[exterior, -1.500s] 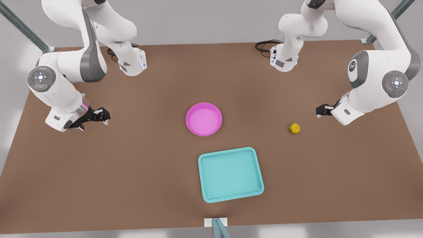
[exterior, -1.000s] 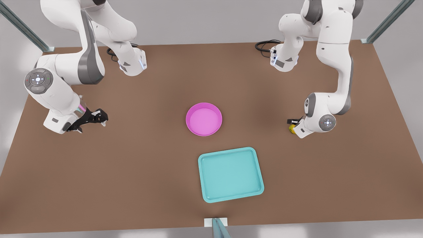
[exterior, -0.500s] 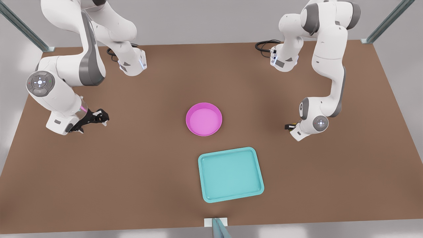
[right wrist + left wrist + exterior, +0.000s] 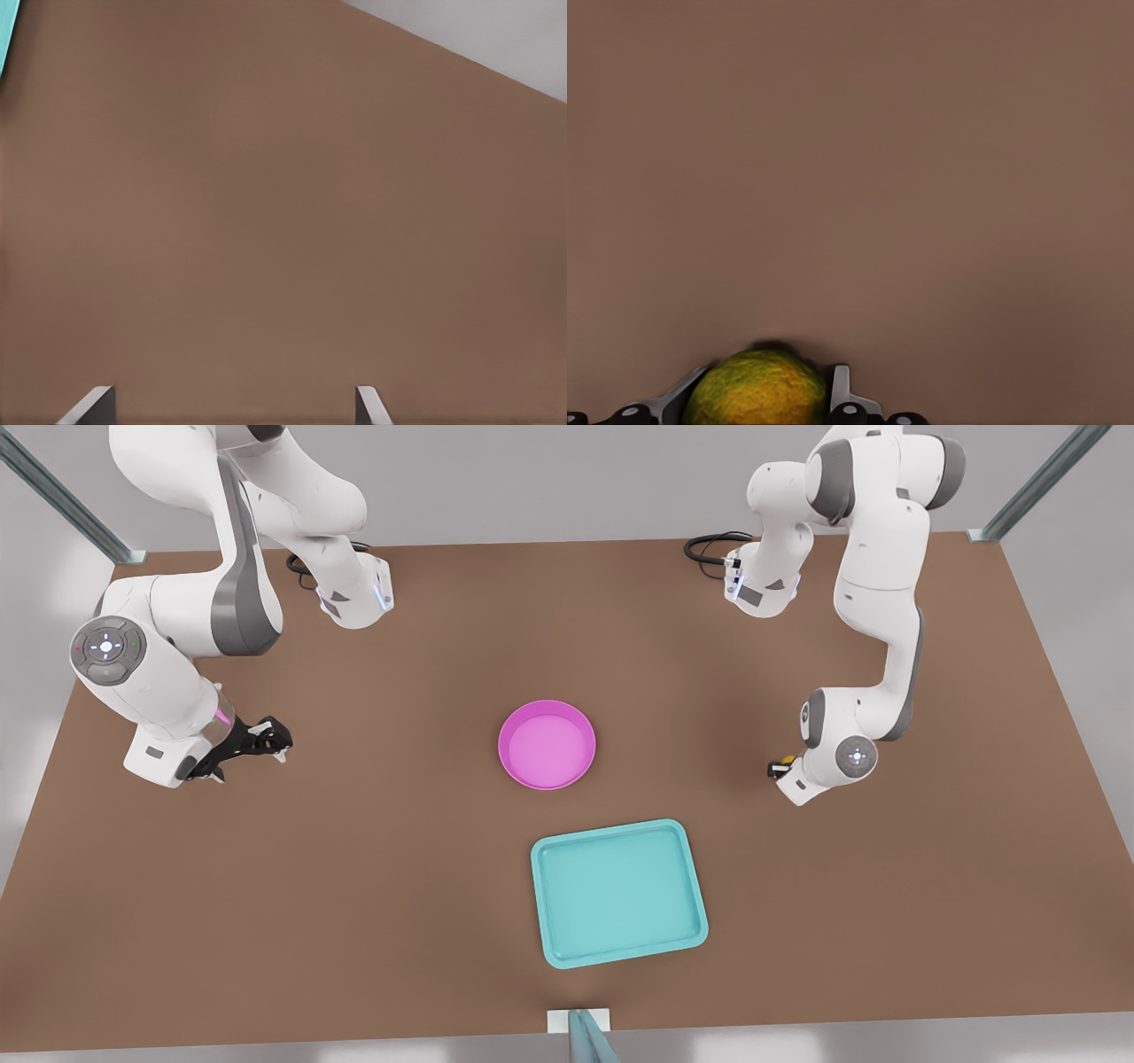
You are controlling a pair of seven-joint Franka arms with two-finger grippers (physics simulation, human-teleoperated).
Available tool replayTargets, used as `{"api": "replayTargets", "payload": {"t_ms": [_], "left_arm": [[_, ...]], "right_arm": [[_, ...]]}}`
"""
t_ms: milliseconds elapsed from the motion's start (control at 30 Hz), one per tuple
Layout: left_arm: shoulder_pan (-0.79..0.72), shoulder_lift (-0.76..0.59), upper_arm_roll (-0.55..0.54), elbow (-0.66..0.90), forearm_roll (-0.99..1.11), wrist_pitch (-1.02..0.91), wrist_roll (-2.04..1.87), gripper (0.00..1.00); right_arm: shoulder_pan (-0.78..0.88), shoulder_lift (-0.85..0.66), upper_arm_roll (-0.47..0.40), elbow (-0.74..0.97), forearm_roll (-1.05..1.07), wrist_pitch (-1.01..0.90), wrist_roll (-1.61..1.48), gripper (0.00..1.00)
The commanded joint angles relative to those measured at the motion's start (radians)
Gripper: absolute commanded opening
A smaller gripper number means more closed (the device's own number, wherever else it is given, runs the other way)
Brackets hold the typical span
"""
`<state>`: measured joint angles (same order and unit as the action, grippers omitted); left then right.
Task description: Place the orange on the plate with the left arm and the plate on the tray with the right arm
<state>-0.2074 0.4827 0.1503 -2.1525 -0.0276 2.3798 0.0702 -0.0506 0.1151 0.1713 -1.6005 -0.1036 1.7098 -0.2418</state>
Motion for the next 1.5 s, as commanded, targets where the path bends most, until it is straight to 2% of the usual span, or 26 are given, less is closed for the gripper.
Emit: {"api": "replayTargets", "payload": {"t_ms": [0,100,167,233,267,367,433,467,733,767,900,933,967,1000,1033,1067,1133,1167,1200,1233,1267,1300,1467], "left_arm": [[0.0,0.001,0.0,0.0,-0.017,0.001,0.016,0.6],[-0.001,-0.024,0.0,0.003,-0.017,-0.017,-0.018,0.55],[-0.013,-0.059,-0.014,0.017,-0.017,-0.103,-0.029,0.56],[-0.104,-0.058,-0.028,0.14,-0.017,-0.246,-0.165,0.56],[-0.233,-0.046,-0.029,0.246,-0.02,-0.335,-0.32,0.58],[-0.446,0.111,-0.087,0.54,-0.118,-0.427,-0.71,0.58],[-0.463,0.198,-0.209,0.654,-0.115,-0.427,-0.929,0.58],[-0.495,0.24,-0.221,0.715,-0.117,-0.426,-1.013,0.58],[-0.54,0.307,-0.278,0.737,-0.12,-0.436,-1.08,0.61],[-0.54,0.306,-0.278,0.738,-0.118,-0.436,-1.077,1.0],[-0.5,0.217,-0.256,0.701,-0.12,-0.482,-1.081,1.0],[-0.491,0.116,-0.135,0.75,-0.158,-0.694,-1.07,1.0],[-0.457,0.007,0.063,0.829,-0.196,-0.976,-0.83,1.0],[-0.457,-0.045,0.245,0.878,-0.198,-1.076,-0.546,1.0],[-0.457,-0.058,0.409,0.885,-0.19,-1.097,-0.135,1.0],[-0.457,-0.058,0.494,0.885,-0.198,-1.105,-0.009,1.0],[-0.457,-0.068,0.542,0.899,-0.195,-1.149,0.0,1.0],[-0.322,-0.114,0.412,0.884,-0.203,-1.13,-0.02,1.0],[0.031,-0.196,-0.059,0.86,-0.048,-1.108,-0.03,1.0],[0.039,-0.326,-0.08,0.689,-0.018,-0.924,-0.101,1.0],[0.048,-0.377,-0.08,0.674,-0.026,-0.971,-0.115,1.0],[0.048,-0.339,-0.08,0.75,-0.025,-0.996,-0.098,1.0],[0.045,-0.302,-0.072,0.75,-0.012,-1.025,-0.095,1.0]], "right_arm": [[0.0,-0.002,0.0,0.001,0.001,-0.001,-0.011,1.0],[0.0,0.0,0.0,0.002,0.001,-0.001,-0.011,1.0],[0.0,0.0,0.0,0.002,0.001,-0.001,-0.011,1.0],[0.0,0.0,0.0,0.002,0.001,-0.001,-0.013,1.0],[-0.002,0.0,-0.001,0.002,0.001,-0.001,-0.013,1.0],[0.0,0.0,-0.001,0.002,0.001,-0.001,-0.011,1.0],[0.002,0.0,-0.001,0.002,0.001,-0.001,-0.011,1.0],[0.003,0.0,-0.001,0.001,0.001,-0.001,-0.011,1.0],[0.002,0.0,0.0,-0.003,0.001,-0.012,-0.013,1.0],[0.003,0.001,0.0,-0.004,0.001,-0.012,-0.013,1.0],[0.009,0.004,0.0,-0.012,0.001,-0.015,-0.013,1.0],[0.011,0.011,0.002,-0.012,0.001,-0.022,-0.014,1.0],[0.014,0.031,0.007,-0.013,0.044,-0.024,-0.057,1.0],[0.015,0.067,0.008,-0.036,0.171,-0.022,-0.053,1.0],[0.066,0.127,0.013,-0.064,0.268,0.023,-0.05,1.0],[0.129,0.179,0.014,-0.079,0.289,0.103,-0.048,1.0],[0.153,0.175,0.016,-0.208,0.406,0.214,-0.059,1.0],[0.155,0.14,0.016,-0.277,0.415,0.24,-0.06,1.0],[0.155,0.075,0.036,-0.397,0.472,0.315,-0.06,1.0],[0.17,0.041,0.051,-0.47,0.478,0.373,-0.06,1.0],[0.195,0.003,0.054,-0.555,0.508,0.418,-0.056,1.0],[0.199,0.0,0.054,-0.584,0.577,0.436,-0.054,1.0],[0.354,0.074,0.057,-0.67,0.887,0.688,-0.054,1.0]]}}
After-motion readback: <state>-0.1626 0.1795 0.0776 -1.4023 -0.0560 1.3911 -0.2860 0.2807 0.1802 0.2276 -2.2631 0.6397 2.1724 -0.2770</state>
